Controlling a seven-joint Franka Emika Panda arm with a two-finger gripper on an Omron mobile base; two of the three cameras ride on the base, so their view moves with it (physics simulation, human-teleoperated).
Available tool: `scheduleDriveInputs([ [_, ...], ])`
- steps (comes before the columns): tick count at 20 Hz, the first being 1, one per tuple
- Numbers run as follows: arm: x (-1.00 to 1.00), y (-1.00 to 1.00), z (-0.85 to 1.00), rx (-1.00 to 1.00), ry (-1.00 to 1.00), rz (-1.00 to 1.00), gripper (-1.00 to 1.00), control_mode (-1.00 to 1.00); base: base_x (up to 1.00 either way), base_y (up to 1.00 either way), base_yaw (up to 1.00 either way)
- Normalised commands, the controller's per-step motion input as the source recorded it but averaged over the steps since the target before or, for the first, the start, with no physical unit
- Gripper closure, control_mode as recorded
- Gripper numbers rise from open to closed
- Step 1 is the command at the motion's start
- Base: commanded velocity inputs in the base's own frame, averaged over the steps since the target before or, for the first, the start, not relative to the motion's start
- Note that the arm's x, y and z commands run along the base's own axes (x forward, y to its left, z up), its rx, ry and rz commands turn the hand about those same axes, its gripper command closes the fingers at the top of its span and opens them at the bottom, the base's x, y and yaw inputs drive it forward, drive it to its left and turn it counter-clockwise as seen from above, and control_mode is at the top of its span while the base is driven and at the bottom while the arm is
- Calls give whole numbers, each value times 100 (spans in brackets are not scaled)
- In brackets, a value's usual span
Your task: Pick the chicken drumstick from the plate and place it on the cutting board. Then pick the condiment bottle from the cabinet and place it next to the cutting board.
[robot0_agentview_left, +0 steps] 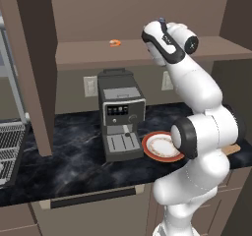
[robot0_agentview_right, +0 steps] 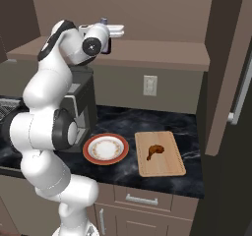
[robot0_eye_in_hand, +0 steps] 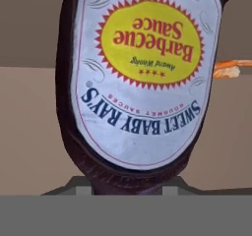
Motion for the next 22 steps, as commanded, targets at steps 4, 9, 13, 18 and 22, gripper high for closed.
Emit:
scheduleDriveInputs([
  [4,-6,0,3,0,2,0,100,-100,0,0,0],
  [9,-13,0,14,0,2,0,100,-100,0,0,0],
  [13,-23,0,23,0,1,0,100,-100,0,0,0],
  [18,-33,0,25,-1,0,0,100,-100,0,0,0],
  [22,-40,1,16,0,0,0,100,-100,0,0,0],
])
